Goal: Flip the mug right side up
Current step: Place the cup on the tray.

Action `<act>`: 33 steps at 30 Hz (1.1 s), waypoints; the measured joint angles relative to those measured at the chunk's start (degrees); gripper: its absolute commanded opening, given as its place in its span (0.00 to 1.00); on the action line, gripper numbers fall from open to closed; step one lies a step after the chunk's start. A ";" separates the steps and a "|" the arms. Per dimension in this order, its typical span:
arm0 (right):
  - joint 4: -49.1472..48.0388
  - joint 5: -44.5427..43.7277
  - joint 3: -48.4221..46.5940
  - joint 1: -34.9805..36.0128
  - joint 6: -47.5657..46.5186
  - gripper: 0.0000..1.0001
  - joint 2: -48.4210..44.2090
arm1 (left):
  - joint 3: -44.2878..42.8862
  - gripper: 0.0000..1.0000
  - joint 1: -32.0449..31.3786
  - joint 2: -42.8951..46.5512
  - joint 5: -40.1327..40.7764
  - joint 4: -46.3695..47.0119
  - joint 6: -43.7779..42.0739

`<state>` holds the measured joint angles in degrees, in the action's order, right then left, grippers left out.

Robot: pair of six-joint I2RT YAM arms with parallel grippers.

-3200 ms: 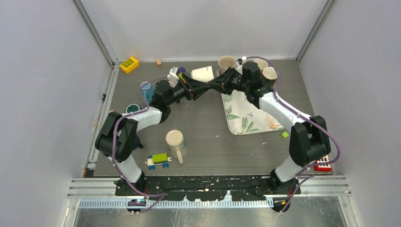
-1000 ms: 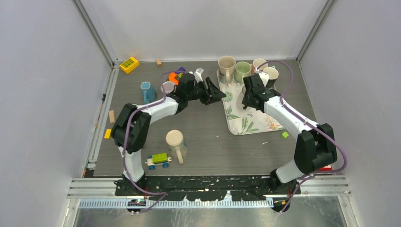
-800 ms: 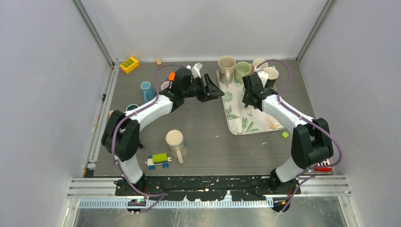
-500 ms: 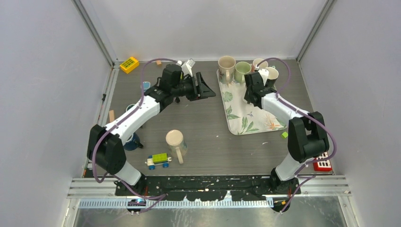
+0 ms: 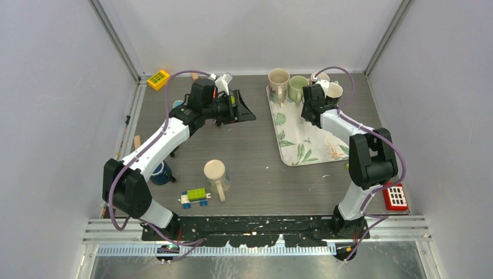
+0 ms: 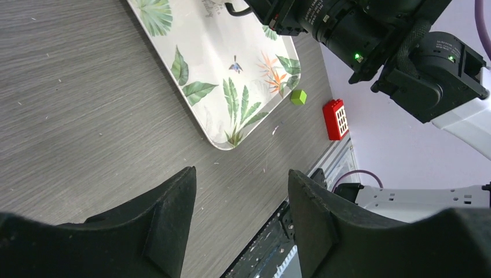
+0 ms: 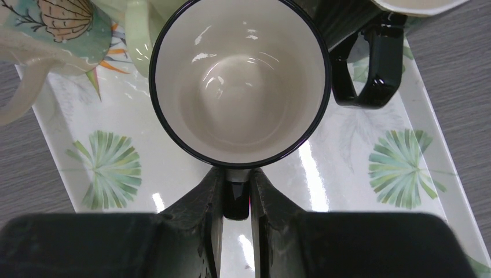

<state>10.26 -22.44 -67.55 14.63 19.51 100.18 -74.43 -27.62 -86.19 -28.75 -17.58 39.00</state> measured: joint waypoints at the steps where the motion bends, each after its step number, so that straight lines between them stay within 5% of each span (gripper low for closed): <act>1: -0.09 0.11 -0.55 -0.02 -0.17 0.04 0.42 | 0.00 0.61 0.07 0.13 -0.02 -0.22 -0.31; 15: 0.11 2.25 -2.78 -1.01 -0.24 0.39 2.23 | 0.50 0.67 0.33 2.80 -0.37 -1.62 -1.92; 26: 5.27 3.74 -4.26 -1.01 3.72 0.81 2.19 | 4.00 0.72 0.37 6.69 3.02 -3.63 -2.10; 33: 8.04 5.14 -4.26 -1.01 6.21 0.96 0.37 | 5.81 0.73 0.63 8.55 6.67 -5.46 -2.03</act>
<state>18.31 -17.30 -71.81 13.63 25.71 100.55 -68.62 -26.98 -77.65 -22.09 -23.05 36.97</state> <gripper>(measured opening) 0.926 0.724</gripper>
